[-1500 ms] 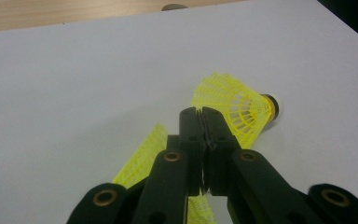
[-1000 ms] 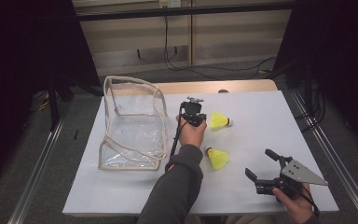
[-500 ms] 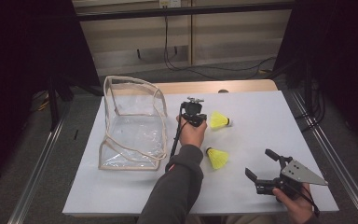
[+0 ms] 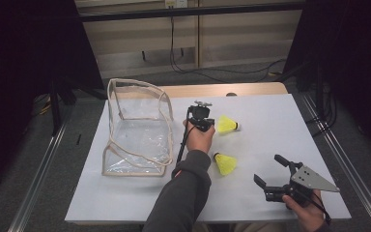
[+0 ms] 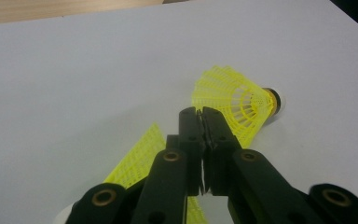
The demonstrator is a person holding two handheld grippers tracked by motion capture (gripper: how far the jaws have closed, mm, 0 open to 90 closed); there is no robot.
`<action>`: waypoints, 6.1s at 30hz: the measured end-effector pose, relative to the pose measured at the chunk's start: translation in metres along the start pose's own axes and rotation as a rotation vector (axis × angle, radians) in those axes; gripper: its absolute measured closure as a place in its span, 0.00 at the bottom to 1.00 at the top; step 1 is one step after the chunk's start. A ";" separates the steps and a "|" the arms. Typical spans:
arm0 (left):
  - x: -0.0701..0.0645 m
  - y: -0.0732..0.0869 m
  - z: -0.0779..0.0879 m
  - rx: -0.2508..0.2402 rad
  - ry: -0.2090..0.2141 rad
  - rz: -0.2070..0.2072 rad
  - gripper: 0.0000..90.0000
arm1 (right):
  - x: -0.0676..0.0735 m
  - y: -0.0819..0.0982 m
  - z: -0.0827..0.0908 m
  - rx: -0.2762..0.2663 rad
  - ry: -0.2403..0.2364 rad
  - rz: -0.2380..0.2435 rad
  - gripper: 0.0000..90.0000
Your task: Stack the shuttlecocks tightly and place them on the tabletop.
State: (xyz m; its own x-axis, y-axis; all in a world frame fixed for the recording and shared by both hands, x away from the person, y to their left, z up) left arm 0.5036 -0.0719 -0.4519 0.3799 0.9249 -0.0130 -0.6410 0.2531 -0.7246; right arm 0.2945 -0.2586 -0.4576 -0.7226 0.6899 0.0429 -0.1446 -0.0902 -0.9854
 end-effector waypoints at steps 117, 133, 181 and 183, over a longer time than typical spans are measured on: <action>-0.006 0.019 0.057 -0.005 0.137 0.044 0.19 | 0.003 0.001 -0.003 0.025 -0.008 0.015 0.03; -0.019 0.026 0.067 -0.001 0.189 0.002 0.13 | 0.003 0.001 -0.003 0.025 -0.011 0.013 0.03; -0.019 0.067 0.082 0.020 0.232 -0.034 0.06 | 0.002 0.001 -0.002 0.028 -0.010 0.007 0.03; -0.018 0.069 0.083 0.017 0.235 -0.034 0.06 | 0.002 0.001 -0.002 0.029 -0.012 0.007 0.03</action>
State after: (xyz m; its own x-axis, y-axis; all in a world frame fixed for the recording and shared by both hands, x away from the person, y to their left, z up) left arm 0.3971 -0.0473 -0.4449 0.5449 0.8248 -0.1508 -0.6359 0.2893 -0.7155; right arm 0.2947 -0.2559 -0.4589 -0.7319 0.6804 0.0385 -0.1591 -0.1156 -0.9805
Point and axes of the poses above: each handheld gripper's, and its own axes: z roughly backward along the jaws, y roughly out of its underside, x roughly to its left, the point moved 6 cm from there along -z, roughly forward along the jaws, and after that the axes turned 14 degrees about -y, right-handed, at the moved point
